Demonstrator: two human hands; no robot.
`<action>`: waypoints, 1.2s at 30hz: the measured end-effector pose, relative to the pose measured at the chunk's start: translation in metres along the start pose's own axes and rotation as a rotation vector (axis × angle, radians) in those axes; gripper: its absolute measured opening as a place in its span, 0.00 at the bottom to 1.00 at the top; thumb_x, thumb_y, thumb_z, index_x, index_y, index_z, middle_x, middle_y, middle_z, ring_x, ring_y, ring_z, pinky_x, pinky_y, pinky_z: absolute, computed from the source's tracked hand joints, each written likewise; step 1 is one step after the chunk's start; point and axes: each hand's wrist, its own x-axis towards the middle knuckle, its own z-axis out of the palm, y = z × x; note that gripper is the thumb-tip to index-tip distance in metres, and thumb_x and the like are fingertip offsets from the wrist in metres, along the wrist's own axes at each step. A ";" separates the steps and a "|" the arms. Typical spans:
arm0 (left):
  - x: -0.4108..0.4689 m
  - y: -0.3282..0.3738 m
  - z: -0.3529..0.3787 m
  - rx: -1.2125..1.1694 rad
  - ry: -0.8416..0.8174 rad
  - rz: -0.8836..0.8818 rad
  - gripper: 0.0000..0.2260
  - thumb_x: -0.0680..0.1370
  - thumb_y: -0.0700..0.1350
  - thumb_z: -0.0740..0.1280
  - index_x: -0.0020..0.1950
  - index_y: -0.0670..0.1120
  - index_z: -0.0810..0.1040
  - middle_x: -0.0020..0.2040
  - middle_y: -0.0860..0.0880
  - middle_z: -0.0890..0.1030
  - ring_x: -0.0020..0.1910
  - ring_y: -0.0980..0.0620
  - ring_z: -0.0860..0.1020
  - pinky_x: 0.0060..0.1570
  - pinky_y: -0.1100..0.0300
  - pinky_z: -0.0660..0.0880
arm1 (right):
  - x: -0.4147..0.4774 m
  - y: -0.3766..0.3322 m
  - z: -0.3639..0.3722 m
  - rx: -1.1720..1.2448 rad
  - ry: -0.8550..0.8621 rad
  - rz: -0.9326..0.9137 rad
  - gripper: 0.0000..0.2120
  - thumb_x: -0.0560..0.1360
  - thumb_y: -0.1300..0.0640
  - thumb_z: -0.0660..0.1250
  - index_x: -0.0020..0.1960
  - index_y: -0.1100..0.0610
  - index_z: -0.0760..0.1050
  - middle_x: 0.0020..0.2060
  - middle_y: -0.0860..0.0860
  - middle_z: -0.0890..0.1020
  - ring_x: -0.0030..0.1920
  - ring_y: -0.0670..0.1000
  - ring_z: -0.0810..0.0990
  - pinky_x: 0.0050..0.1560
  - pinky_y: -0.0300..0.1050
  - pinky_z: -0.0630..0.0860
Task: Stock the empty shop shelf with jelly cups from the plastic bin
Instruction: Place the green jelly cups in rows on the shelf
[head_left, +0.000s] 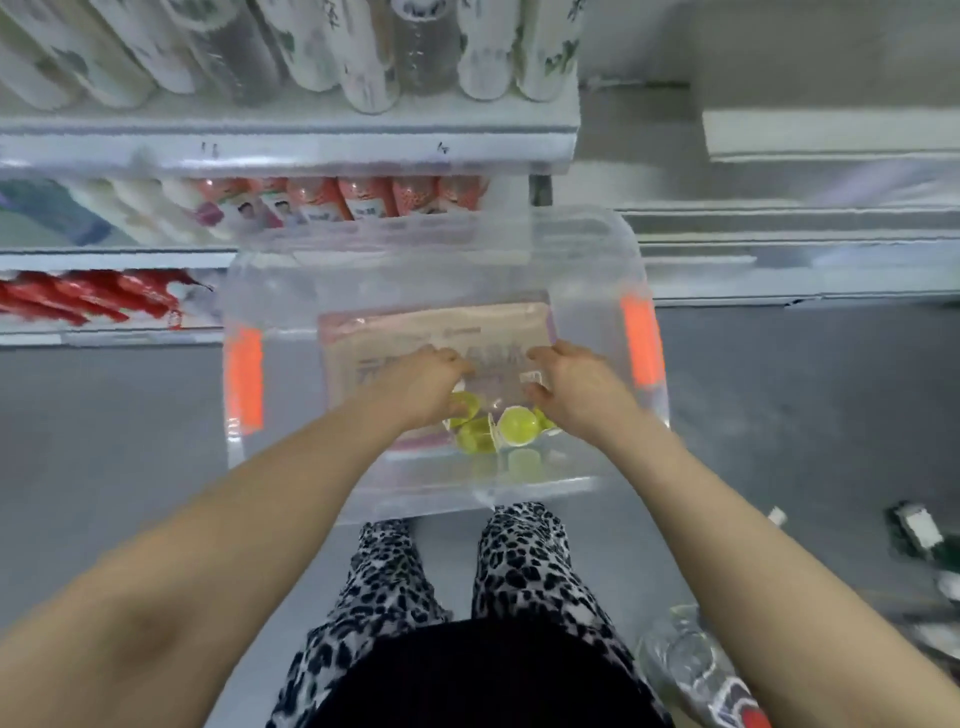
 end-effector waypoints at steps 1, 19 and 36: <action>0.006 -0.001 0.005 0.014 -0.030 0.033 0.22 0.74 0.58 0.68 0.66 0.51 0.73 0.62 0.47 0.76 0.60 0.44 0.74 0.56 0.54 0.73 | -0.002 0.000 0.002 0.028 0.003 0.056 0.21 0.77 0.50 0.64 0.67 0.57 0.72 0.57 0.60 0.78 0.58 0.63 0.77 0.57 0.55 0.75; 0.011 -0.067 0.007 -0.176 -0.015 -0.027 0.23 0.71 0.48 0.73 0.61 0.46 0.68 0.59 0.42 0.74 0.56 0.42 0.75 0.54 0.50 0.74 | 0.044 -0.056 0.045 -0.252 -0.643 0.119 0.28 0.69 0.56 0.74 0.67 0.45 0.71 0.60 0.49 0.75 0.60 0.57 0.75 0.57 0.60 0.76; 0.008 -0.067 -0.025 -0.355 0.237 -0.047 0.24 0.72 0.48 0.73 0.65 0.47 0.70 0.59 0.42 0.74 0.58 0.40 0.71 0.56 0.53 0.68 | 0.048 -0.055 0.029 0.221 0.148 0.307 0.23 0.70 0.57 0.72 0.60 0.61 0.68 0.55 0.58 0.74 0.49 0.62 0.78 0.43 0.48 0.69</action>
